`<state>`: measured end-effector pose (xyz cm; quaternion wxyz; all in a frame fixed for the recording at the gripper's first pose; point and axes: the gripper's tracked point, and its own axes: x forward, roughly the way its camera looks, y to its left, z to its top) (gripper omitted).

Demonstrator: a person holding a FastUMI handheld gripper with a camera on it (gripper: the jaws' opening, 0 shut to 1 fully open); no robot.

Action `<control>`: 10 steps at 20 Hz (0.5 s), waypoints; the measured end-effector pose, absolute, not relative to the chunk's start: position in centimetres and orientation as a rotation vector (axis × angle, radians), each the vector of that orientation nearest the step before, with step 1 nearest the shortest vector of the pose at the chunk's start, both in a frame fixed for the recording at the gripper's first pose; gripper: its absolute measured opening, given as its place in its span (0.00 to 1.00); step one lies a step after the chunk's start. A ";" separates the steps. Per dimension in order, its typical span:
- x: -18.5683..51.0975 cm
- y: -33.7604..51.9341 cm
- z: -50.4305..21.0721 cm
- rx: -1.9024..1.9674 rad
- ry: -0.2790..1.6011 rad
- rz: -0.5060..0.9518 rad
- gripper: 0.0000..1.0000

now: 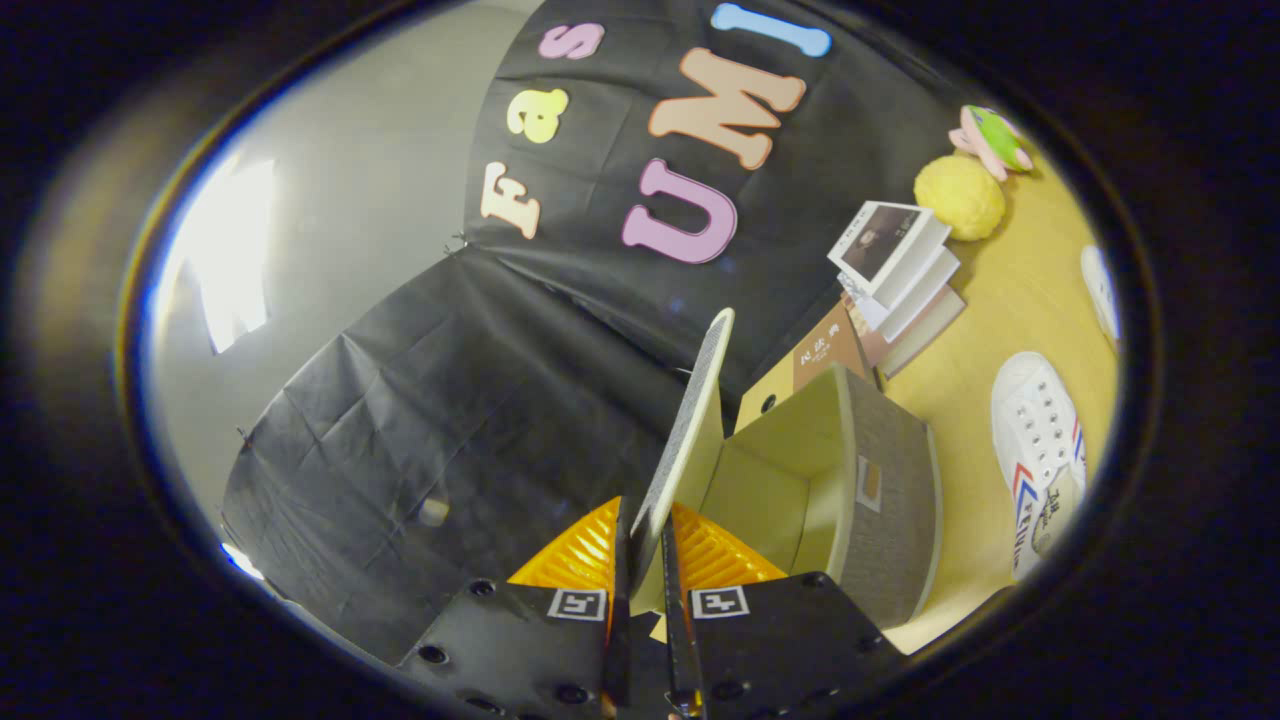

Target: Open the storage box then place both shoes into the box .Put the left shoe in first, then the right shoe, with the right side of both shoes facing outward in a uniform manner.

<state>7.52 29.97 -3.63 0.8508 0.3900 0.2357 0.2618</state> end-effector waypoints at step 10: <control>7.1 40.8 -0.7 0.696 0.471 0.649 0.17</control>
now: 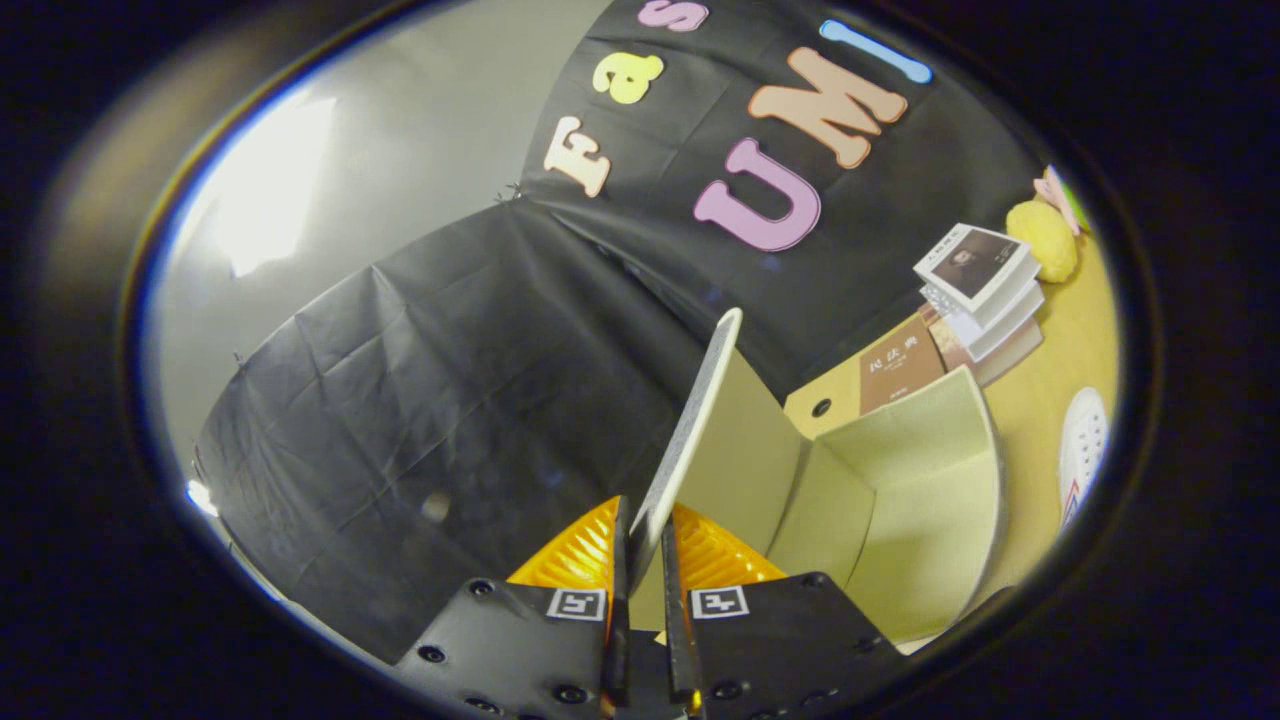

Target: Open the storage box then place both shoes into the box .Put the left shoe in first, then the right shoe, with the right side of both shoes facing outward in a uniform manner.

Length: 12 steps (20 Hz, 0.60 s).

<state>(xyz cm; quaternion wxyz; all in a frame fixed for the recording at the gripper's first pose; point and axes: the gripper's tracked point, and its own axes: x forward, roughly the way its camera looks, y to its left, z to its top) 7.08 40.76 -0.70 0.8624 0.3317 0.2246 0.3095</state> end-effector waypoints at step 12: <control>7.4 49.8 -1.9 0.607 0.499 0.695 0.17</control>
